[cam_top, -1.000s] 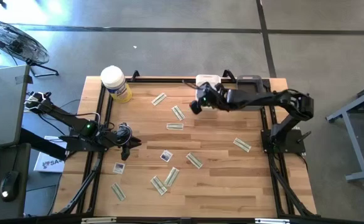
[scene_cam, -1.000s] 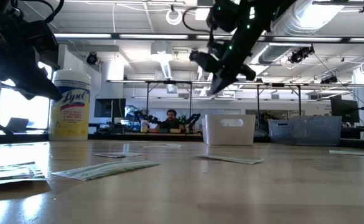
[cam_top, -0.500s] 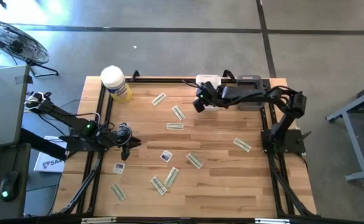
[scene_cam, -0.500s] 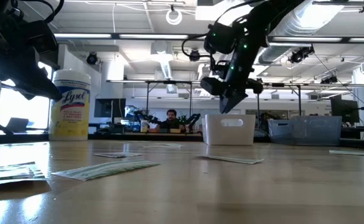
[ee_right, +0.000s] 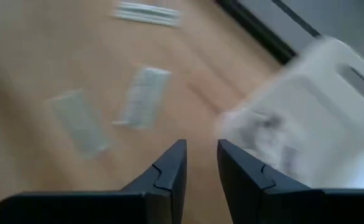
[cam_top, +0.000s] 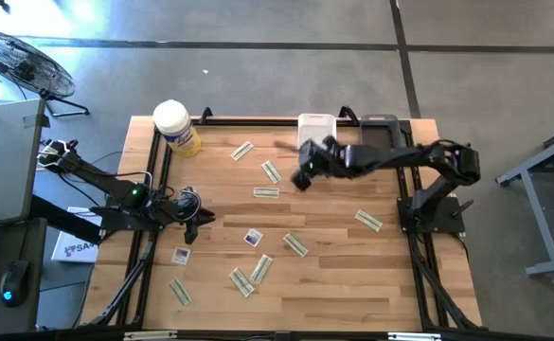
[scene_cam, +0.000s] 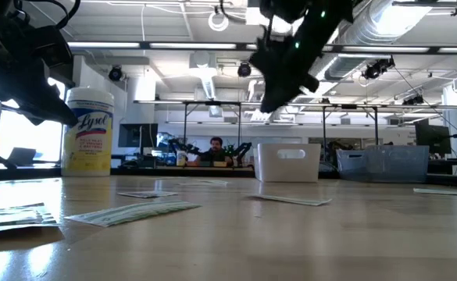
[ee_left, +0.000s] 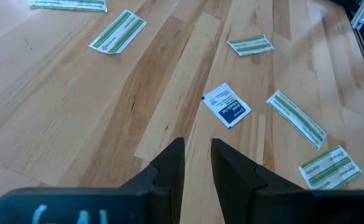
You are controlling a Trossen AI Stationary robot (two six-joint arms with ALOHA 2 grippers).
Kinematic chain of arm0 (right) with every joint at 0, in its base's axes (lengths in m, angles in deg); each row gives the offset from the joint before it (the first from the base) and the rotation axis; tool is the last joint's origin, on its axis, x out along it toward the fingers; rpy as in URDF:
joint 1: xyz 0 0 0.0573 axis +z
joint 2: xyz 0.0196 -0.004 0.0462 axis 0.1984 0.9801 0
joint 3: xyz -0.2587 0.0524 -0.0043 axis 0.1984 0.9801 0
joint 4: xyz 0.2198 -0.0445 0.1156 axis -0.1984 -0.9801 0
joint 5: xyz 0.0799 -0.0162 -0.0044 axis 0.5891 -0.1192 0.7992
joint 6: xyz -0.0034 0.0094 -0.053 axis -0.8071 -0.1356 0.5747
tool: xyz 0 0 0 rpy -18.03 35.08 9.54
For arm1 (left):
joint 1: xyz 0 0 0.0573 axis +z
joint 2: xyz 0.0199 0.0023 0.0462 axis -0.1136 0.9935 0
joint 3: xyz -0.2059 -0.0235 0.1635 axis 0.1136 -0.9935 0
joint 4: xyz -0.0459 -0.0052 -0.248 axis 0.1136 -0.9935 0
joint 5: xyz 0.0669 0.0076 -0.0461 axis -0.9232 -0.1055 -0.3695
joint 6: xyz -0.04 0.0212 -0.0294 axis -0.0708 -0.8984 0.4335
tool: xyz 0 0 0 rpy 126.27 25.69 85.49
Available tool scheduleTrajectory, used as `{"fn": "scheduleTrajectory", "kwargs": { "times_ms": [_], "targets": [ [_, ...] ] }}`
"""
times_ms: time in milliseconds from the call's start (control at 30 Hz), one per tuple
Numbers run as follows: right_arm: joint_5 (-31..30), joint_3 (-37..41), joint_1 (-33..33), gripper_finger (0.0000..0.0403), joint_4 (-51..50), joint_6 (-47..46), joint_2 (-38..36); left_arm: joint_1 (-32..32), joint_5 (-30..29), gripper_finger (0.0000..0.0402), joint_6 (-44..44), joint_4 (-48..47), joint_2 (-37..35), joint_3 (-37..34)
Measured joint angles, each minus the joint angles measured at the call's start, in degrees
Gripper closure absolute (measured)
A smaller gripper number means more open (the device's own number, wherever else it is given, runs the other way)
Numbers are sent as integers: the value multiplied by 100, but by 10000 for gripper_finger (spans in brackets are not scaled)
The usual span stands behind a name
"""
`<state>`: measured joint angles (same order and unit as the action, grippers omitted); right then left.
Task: Pick & Place First Aid Supplies
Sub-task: Put the green bandage into the black bin
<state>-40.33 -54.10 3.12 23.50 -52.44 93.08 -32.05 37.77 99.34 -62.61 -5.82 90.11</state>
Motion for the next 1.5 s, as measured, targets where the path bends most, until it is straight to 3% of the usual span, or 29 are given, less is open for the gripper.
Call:
{"fn": "scheduleTrajectory", "kwargs": {
  "times_ms": [167, 367, 667, 1167, 1333, 1500],
  "targets": [
    [378, 0, 1091, 319, 453, 195, 22, -1, 0, 325, 0, 0, 0, 0],
    [304, 0, 2240, 319, 882, 143, 226, -1, 0, 325, 1, 0, 2, 0],
    [184, 0, 3261, 319, 1756, 19, 796, -1, 0, 325, 1, 0, 0, 0],
    [-192, 0, 3595, 320, 2189, -194, 1861, -1, -3, 325, -2, 0, 0, 0],
    [-361, 0, 3513, 320, 1762, -706, 1843, -1, -17, 325, -114, 15, 0, 0],
    [-20, 2, 3415, 309, 1290, -1115, 1832, 1, -182, 325, -113, 20, 0, 0]
  ]
}}
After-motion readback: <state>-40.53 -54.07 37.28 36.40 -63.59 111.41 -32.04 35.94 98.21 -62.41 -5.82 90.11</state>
